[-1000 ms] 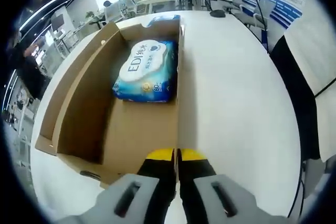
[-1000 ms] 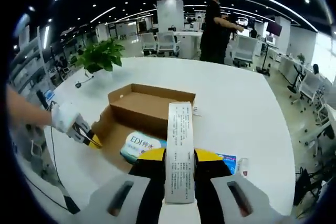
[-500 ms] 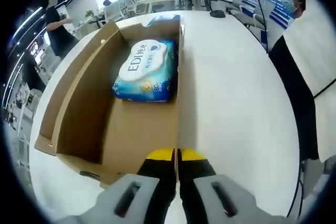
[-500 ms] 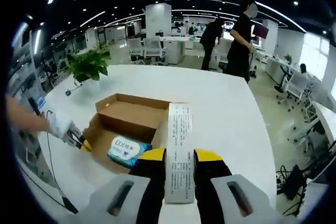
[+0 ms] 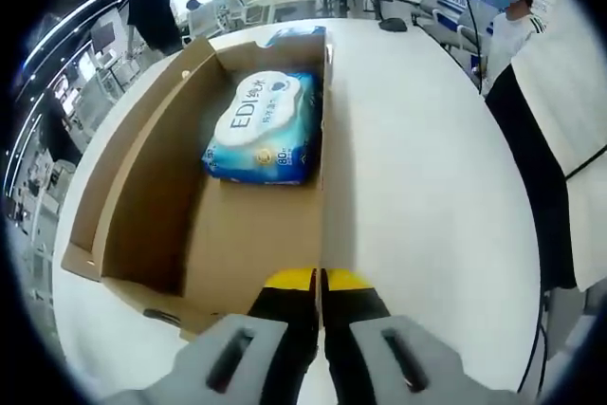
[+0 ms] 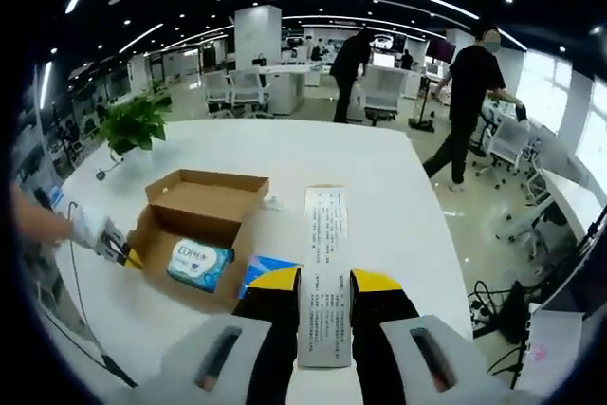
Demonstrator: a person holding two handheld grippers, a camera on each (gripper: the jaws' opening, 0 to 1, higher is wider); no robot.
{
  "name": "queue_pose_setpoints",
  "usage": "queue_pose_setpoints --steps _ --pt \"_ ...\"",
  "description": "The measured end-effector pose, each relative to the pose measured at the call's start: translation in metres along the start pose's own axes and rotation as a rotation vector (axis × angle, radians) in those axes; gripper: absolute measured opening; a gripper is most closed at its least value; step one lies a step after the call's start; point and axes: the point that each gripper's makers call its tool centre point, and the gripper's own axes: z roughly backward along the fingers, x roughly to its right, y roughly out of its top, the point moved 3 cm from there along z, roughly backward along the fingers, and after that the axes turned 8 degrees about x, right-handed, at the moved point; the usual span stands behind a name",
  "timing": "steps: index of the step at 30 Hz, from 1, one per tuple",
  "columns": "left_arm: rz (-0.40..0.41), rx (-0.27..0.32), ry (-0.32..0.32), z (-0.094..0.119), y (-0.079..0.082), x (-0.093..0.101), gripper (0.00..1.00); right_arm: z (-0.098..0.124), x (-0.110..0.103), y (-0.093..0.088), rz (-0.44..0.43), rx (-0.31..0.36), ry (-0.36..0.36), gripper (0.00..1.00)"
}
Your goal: Operate the shoe box by opening the lid, removing the specified soft item, and placing it in the target area until the item is outside and the box remains undamaged.
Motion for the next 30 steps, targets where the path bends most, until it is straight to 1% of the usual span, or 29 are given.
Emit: queue_pose_setpoints --steps 4,9,12,14,15,17,19,21,23,26,30 --pt "0.0 -0.001 0.0 0.0 0.0 0.0 0.0 0.006 0.007 -0.009 0.01 -0.01 -0.016 0.17" --pt "-0.003 0.0 -0.001 -0.001 0.0 -0.001 0.0 0.008 0.018 -0.024 0.066 -0.02 -0.05 0.17" --pt "-0.011 0.002 0.004 0.0 0.0 0.0 0.0 0.009 0.019 -0.034 0.044 -0.033 -0.04 0.17" --pt "-0.011 0.001 0.004 0.0 0.0 0.0 0.0 0.009 0.02 -0.038 0.047 -0.039 -0.044 0.17" --pt "-0.007 0.0 0.002 0.0 0.0 0.0 0.0 0.009 0.022 -0.044 0.047 -0.049 -0.05 0.17" --pt "-0.006 -0.002 0.0 0.0 0.0 0.0 0.0 0.01 0.024 -0.05 0.032 -0.064 -0.052 0.17" --pt "-0.008 -0.002 -0.002 0.0 0.0 0.0 0.0 0.009 0.028 -0.055 0.021 -0.06 -0.058 0.17" --pt "-0.009 0.0 -0.003 0.0 0.0 -0.001 0.0 0.009 0.033 -0.061 -0.01 -0.058 -0.07 0.17" --pt "-0.005 -0.001 -0.005 0.0 0.0 -0.001 0.0 0.011 0.036 -0.067 -0.028 -0.066 -0.069 0.17" --pt "-0.002 -0.002 -0.006 0.0 0.0 -0.001 0.0 0.011 0.036 -0.075 -0.017 -0.085 -0.064 0.17" --pt "0.0 -0.002 -0.004 -0.001 -0.001 -0.001 0.0 0.009 0.039 -0.083 -0.031 -0.094 -0.065 0.17"
